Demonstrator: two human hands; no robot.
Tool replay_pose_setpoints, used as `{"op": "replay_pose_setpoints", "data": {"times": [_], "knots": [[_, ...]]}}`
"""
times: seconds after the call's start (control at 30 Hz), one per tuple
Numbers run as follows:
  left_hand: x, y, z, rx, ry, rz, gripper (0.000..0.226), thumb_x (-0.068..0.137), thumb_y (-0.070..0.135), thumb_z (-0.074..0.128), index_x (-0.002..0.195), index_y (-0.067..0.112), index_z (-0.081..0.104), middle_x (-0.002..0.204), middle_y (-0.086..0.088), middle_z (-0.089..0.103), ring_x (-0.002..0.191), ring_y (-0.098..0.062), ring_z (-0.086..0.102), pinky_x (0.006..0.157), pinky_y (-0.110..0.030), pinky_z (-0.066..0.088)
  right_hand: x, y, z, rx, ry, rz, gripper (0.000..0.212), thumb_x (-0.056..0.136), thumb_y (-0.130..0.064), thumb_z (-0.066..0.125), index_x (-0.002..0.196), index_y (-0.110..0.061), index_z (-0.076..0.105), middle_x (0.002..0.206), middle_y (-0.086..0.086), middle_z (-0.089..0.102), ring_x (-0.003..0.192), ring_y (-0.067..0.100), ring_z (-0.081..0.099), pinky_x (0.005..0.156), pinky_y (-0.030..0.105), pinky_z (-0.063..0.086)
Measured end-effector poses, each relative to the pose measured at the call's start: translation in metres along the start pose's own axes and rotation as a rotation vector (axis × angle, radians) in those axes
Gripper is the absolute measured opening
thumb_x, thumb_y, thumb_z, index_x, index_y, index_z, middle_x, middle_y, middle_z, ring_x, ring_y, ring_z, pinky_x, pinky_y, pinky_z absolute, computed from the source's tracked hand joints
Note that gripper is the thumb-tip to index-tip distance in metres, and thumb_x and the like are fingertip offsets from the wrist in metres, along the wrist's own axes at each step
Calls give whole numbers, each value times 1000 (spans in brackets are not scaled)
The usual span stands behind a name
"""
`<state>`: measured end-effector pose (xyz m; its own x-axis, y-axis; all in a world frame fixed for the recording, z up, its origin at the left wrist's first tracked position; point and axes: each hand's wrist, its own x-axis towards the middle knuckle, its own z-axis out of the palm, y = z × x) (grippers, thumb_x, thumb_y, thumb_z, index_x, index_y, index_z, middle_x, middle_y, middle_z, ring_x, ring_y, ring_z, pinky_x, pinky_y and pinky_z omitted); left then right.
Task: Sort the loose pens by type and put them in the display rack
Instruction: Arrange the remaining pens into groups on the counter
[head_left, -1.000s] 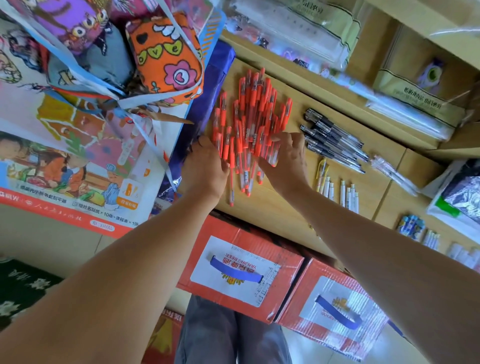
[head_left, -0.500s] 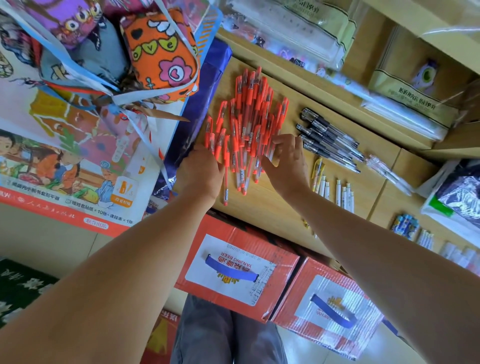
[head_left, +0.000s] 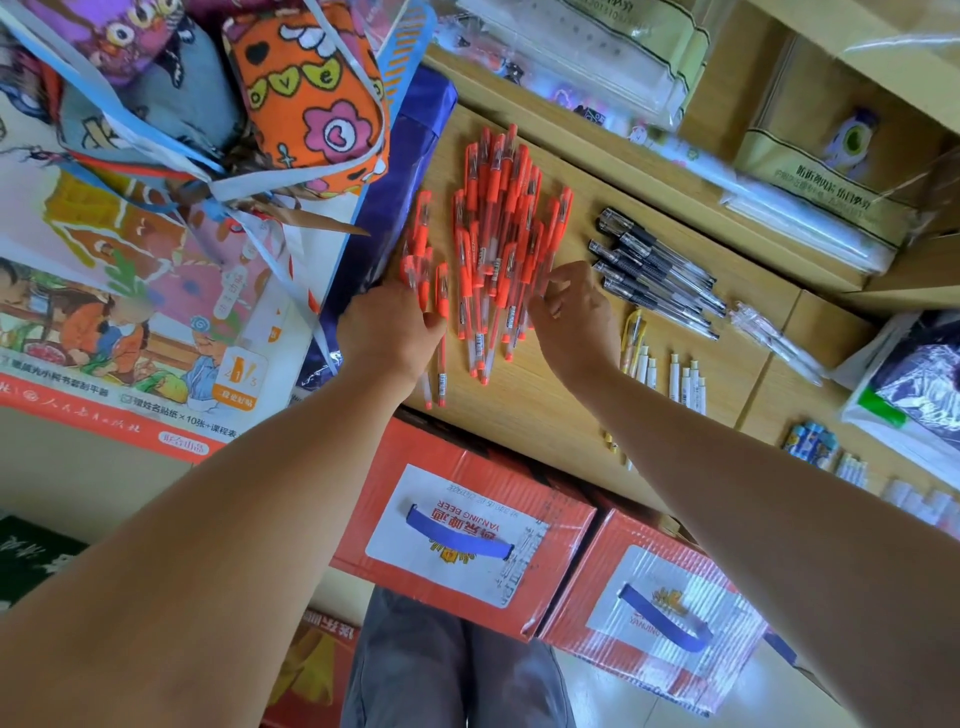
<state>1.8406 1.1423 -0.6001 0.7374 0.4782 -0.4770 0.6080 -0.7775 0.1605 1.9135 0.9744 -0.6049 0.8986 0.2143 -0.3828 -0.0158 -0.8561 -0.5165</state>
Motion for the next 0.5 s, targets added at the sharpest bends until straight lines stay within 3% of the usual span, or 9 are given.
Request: {"op": "replay_pose_setpoints", "data": {"times": [0.1,0.27,0.5], "knots": [[-2,-5,0,-94,-46,-33,40,92,42,44,71,9,54,69,-8,58,68,-30,58,58,-32,42,11,-4,4,-68,19,67,27,97,-36,48,112,-13,48,88,1,65,70,18,62,47,23,40],[-8,-8,-2,-190,-49,-47,32,93,32,39,79,6,53,73,-9,56,69,-30,57,61,-33,41,13,-7,1,-157,-45,140,47,87,-52,60,109,-13,47,87,-2,60,66,13,56,46,21,35],[-12,-3,-10,-318,-71,-62,23,98,26,38,84,8,45,78,-6,51,72,-24,46,66,-32,34,-4,-5,-5,-438,-132,140,45,85,-46,61,106,-9,49,77,0,50,64,17,48,45,21,25]]}}
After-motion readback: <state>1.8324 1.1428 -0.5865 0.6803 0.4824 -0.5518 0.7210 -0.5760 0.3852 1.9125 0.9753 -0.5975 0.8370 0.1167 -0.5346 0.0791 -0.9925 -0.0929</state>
